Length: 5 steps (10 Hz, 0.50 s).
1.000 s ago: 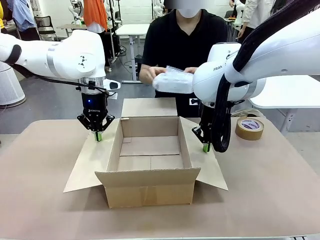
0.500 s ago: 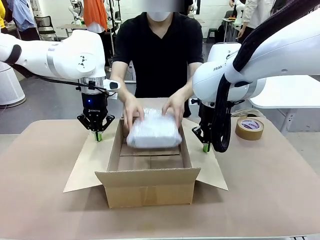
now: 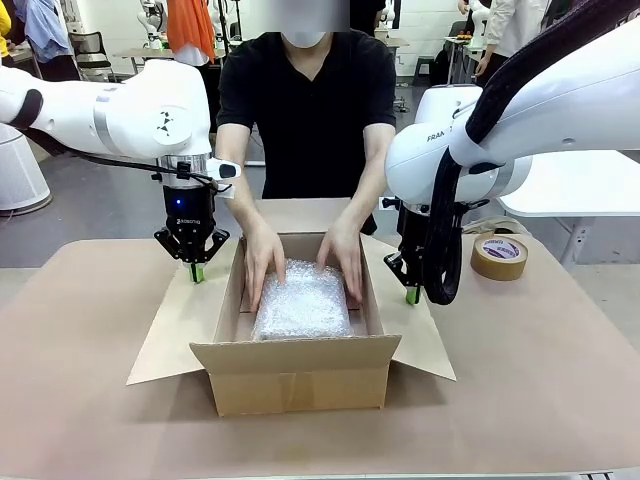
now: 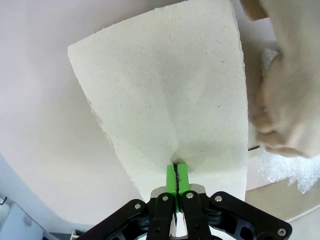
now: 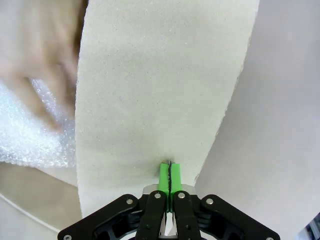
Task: Wrap the clocks to prevent damage.
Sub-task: Once the human has placed the objects inside and stepped back, release both hands from the side flaps of the Package Box.
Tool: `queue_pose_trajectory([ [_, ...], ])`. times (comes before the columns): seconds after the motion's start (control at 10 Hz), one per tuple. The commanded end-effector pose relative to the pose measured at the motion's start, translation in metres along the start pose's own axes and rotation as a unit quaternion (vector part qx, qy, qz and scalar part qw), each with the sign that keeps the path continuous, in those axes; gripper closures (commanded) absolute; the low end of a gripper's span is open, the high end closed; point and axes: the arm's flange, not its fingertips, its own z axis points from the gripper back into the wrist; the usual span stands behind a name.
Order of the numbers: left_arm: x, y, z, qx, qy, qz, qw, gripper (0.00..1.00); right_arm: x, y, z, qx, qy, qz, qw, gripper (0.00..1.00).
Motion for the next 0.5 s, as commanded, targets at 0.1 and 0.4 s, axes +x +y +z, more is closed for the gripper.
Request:
queue_pose_trajectory([
  [0.1, 0.0002, 0.0007, -0.0008, 0.002, 0.002, 0.0, 1.0, 1.0, -0.0008, -0.0001, -0.0022, 0.001, 0.005, -0.001, 1.0, 0.99],
  [0.4, 0.0002, 0.0007, -0.0008, 0.002, 0.002, 0.0, 1.0, 1.0, -0.0008, -0.0001, -0.0022, 0.001, 0.005, -0.001, 1.0, 0.99],
])
